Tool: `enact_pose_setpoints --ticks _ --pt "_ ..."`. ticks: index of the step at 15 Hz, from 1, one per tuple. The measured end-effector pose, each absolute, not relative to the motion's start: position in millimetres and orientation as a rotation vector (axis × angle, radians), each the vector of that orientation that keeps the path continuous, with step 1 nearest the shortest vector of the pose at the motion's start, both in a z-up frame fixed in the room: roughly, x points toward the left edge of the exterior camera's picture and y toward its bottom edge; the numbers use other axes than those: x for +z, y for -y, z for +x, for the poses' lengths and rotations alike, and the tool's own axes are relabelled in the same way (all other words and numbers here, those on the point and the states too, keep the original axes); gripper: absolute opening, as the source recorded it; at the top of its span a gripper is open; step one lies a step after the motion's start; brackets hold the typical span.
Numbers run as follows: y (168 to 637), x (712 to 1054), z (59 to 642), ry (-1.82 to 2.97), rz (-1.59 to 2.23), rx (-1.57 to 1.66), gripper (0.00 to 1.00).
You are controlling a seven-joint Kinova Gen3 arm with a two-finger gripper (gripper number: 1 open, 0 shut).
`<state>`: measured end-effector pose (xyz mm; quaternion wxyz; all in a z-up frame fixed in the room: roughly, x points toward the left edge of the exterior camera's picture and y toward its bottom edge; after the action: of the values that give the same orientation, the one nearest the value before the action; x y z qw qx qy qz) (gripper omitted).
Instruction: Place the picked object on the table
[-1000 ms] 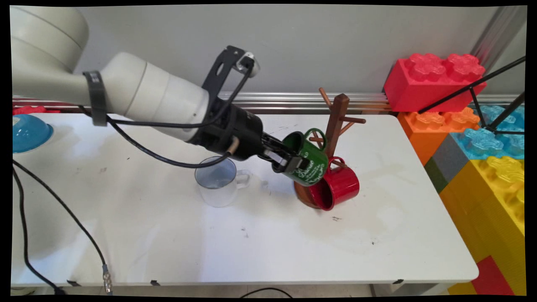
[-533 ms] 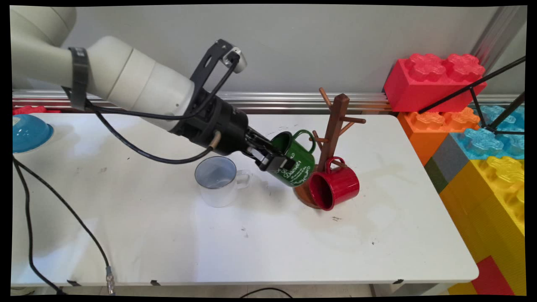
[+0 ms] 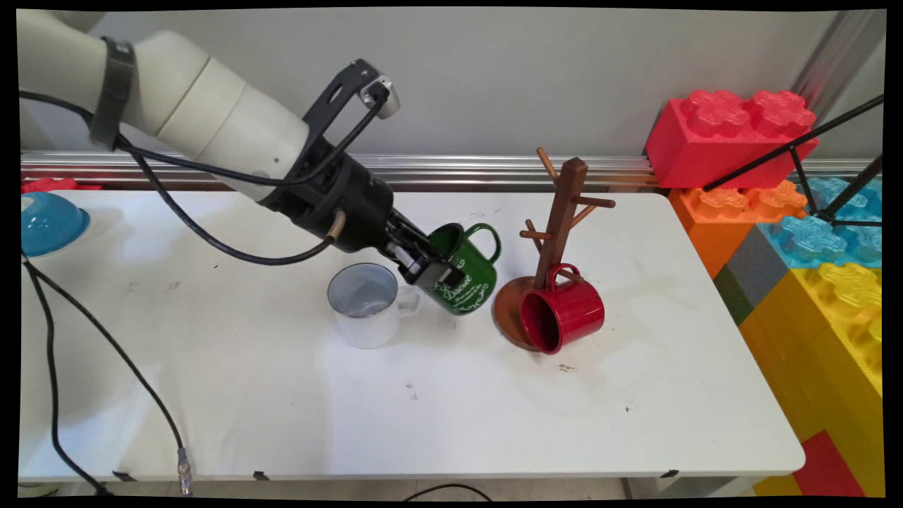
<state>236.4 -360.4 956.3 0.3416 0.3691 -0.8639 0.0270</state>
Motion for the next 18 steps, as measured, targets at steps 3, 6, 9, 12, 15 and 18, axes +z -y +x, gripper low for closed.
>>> enact_pose_setpoints --ticks 3,6,9,12,15,18 --pt "360.8 959.6 236.6 2.301 0.969 0.070 0.00" --pt "361.4 961.4 233.3 2.377 0.945 0.087 0.00" --pt "361.9 960.6 224.5 2.441 0.913 0.105 0.00" --pt "363.0 958.1 213.3 2.496 0.892 0.125 0.00" --pt "364.5 952.8 197.7 2.562 0.874 0.155 0.00" --pt "363.8 946.2 183.4 2.625 0.853 0.188 0.00"
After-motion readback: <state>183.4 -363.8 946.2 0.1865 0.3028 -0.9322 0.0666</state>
